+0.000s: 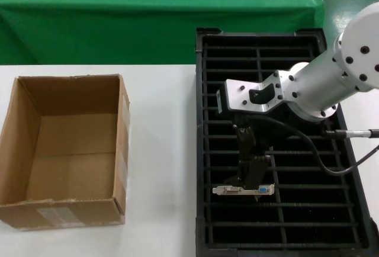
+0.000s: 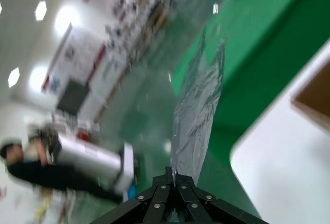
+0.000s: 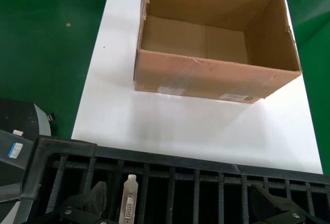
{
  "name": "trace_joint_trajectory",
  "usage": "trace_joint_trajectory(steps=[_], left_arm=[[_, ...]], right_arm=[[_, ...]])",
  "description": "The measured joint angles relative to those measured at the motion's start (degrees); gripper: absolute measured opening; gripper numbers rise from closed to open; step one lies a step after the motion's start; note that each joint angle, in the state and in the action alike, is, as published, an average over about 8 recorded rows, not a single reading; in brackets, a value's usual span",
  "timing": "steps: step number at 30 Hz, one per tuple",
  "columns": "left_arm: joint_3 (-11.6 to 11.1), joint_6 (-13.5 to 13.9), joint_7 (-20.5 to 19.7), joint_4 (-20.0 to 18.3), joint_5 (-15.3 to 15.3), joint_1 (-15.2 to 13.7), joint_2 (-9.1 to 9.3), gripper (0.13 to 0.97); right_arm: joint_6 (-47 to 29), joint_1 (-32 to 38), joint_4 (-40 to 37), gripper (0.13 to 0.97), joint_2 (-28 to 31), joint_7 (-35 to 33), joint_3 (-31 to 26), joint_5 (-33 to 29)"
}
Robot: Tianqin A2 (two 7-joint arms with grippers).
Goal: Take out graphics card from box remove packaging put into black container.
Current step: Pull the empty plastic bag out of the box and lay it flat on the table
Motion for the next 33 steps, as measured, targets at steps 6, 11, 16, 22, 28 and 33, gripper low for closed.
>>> trace_joint_trajectory(steps=[6, 11, 16, 22, 28, 33], left_arm=[[-5.6, 1.8, -4.3, 2.7, 13.0, -1.3, 6.62, 0.139], [-9.2, 1.3, -7.3, 6.7, 21.8, -3.3, 11.9, 0.139], [-11.2, 0.5, -9.7, 10.7, 27.0, -5.7, 15.31, 0.139], [-12.4, 0.9, -13.0, 14.8, 31.1, -8.9, 17.73, 0.139], [-12.8, 1.4, -14.4, 16.2, 32.5, -10.0, 18.27, 0.139], [-12.8, 1.4, -14.4, 16.3, 32.5, -10.1, 18.28, 0.148]], right_arm=[[0.0, 0.0, 0.0, 0.966, 0.0, 0.0, 0.0, 0.0], [0.0, 0.0, 0.0, 0.966, 0.0, 0.0, 0.0, 0.0], [0.0, 0.0, 0.0, 0.966, 0.0, 0.0, 0.0, 0.0], [0.0, 0.0, 0.0, 0.966, 0.0, 0.0, 0.0, 0.0], [0.0, 0.0, 0.0, 0.966, 0.0, 0.0, 0.0, 0.0], [0.0, 0.0, 0.0, 0.966, 0.0, 0.0, 0.0, 0.0]])
